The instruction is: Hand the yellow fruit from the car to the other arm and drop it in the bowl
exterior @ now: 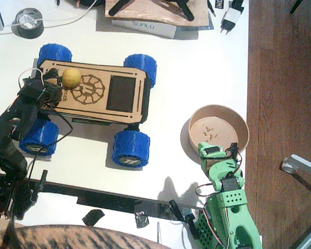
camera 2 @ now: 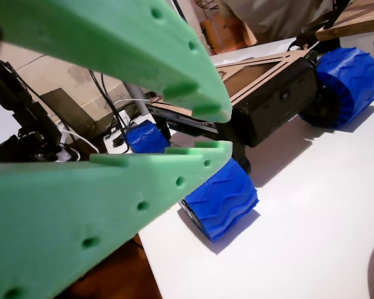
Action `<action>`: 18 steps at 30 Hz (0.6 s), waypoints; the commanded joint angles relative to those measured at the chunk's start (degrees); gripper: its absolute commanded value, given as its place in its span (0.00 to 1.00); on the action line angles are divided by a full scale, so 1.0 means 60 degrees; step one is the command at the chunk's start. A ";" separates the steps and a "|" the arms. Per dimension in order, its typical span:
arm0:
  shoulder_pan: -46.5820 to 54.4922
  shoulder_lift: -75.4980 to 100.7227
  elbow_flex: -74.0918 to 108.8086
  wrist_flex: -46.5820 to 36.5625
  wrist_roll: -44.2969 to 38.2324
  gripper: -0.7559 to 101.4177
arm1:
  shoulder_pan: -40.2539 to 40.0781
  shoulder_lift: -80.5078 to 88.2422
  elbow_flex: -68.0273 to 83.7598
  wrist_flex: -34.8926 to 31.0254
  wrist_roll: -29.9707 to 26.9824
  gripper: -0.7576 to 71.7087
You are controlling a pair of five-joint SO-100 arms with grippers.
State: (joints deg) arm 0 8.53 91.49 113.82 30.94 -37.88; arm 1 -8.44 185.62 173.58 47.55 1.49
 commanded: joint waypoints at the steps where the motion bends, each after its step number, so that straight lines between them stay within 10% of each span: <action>1: 0.0176 -0.0044 -0.0513 -0.0410 0.0073 0.34 | 0.0044 0.0073 -0.0029 0.0044 -0.0132 0.01; 18: 0.0601 -0.2549 -0.3296 0.0688 0.0073 0.35 | 0.0044 0.0073 -0.0029 0.0044 -0.0146 0.01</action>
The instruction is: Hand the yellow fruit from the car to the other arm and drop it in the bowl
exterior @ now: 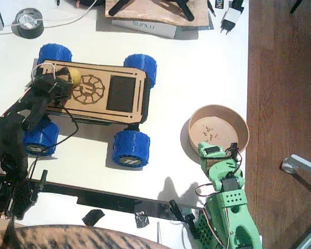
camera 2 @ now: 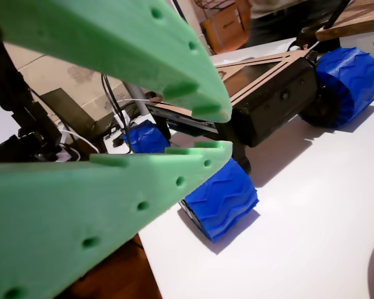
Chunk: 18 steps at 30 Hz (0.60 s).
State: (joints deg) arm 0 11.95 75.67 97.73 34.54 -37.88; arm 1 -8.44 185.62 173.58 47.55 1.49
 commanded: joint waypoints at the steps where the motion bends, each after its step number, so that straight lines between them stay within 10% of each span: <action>1: 0.0029 0.0088 -0.0615 0.0088 0.0073 0.35 | 0.0044 0.0073 -0.0029 0.0044 -0.0146 0.01; 18: -0.0059 -0.0073 -0.0615 0.0044 -0.0015 0.47 | 0.0029 0.0073 -0.0029 0.0044 -0.0161 0.01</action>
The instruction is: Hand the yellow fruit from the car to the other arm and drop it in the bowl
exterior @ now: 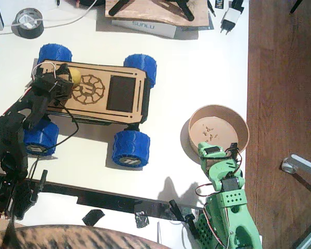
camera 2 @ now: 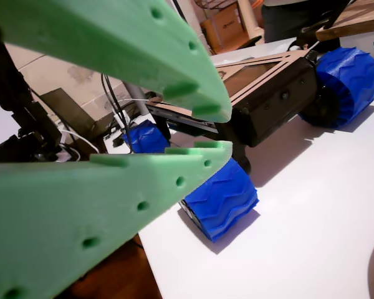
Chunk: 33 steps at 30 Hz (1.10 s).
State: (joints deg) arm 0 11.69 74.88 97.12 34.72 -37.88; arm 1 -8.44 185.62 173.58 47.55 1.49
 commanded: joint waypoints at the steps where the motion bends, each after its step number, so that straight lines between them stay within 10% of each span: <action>1: -0.0029 0.0059 -0.0513 0.0044 -0.0029 0.47 | 0.0029 0.0073 -0.0029 0.0044 -0.0161 0.01; 23: 0.0044 -0.0659 -0.0571 -0.1099 -0.0029 0.45 | 0.0029 0.0073 -0.0029 0.0044 -0.0190 0.01; 33: 0.0103 -0.2358 -0.3530 0.0850 -0.0029 0.46 | 0.0029 0.0073 -0.0029 0.0044 -0.0205 0.01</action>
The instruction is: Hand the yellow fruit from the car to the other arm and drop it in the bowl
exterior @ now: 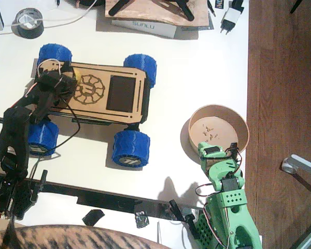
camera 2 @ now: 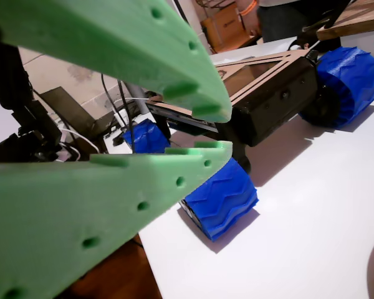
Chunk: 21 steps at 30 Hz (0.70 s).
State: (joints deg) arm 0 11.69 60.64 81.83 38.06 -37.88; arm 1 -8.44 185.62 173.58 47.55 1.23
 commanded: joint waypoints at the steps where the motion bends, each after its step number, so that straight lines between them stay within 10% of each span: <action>1: 0.0103 -0.0029 -0.1069 0.0337 -0.0029 0.46 | 0.0029 0.0073 -0.0029 0.0044 -0.0161 0.01; 12: 0.0103 -0.0044 -0.1128 0.0469 0.0000 0.37 | 0.0029 0.0073 -0.0029 0.0044 -0.0146 0.01; 17: 0.0103 -0.0029 -0.1128 0.0469 0.0044 0.06 | 0.0029 0.0073 -0.0029 0.0044 -0.0146 0.01; 21: 0.0088 0.0000 -0.1128 0.0527 0.0059 0.01 | 0.0029 0.0073 -0.0029 0.0044 -0.0146 0.01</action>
State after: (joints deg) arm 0 12.04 59.50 78.13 40.69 -37.44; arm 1 -8.44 185.62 173.58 47.55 1.23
